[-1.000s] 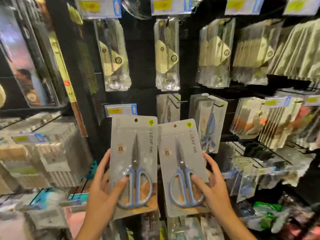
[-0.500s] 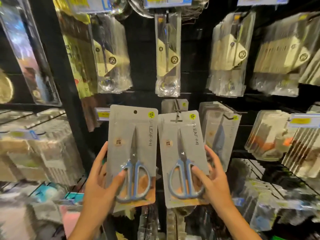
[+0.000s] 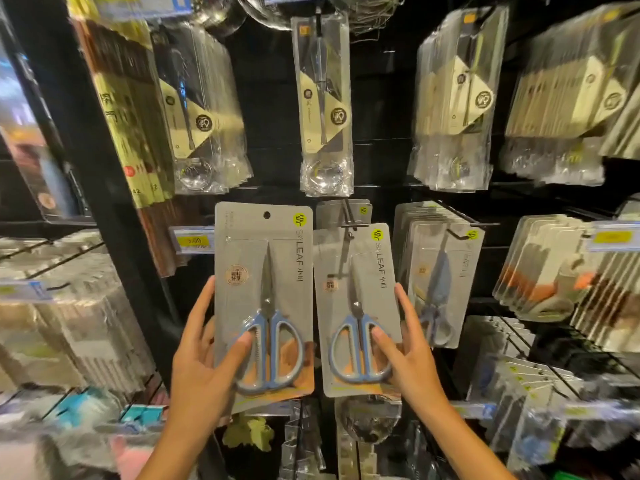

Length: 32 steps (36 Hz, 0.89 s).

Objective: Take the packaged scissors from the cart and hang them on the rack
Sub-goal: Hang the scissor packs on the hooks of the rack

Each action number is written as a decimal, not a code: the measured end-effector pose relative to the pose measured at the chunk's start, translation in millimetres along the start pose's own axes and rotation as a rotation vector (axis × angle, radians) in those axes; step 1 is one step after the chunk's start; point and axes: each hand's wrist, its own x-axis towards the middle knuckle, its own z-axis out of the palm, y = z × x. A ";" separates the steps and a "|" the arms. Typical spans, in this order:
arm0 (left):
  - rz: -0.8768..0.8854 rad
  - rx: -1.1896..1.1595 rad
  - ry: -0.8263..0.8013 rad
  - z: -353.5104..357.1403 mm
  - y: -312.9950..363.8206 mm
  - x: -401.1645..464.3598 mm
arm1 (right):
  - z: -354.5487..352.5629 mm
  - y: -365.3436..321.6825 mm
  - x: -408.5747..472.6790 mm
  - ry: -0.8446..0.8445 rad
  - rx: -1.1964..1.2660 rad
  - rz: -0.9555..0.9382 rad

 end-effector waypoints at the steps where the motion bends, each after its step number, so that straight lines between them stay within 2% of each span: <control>1: -0.001 -0.009 -0.004 -0.1 0.8 2.5 | 2.4 3.3 3.4 0.013 -0.046 -0.006; 9: 0.040 -0.014 -0.031 -3.8 -3.8 21.8 | 17.6 34.6 43.2 0.060 -0.302 0.023; 22: 0.067 -0.026 -0.040 -13.9 1.2 31.8 | 32.6 53.0 110.1 -0.050 -0.650 0.198; 32: 0.083 -0.010 -0.056 -23.7 3.2 34.1 | 34.3 41.3 116.7 -0.090 -0.531 0.256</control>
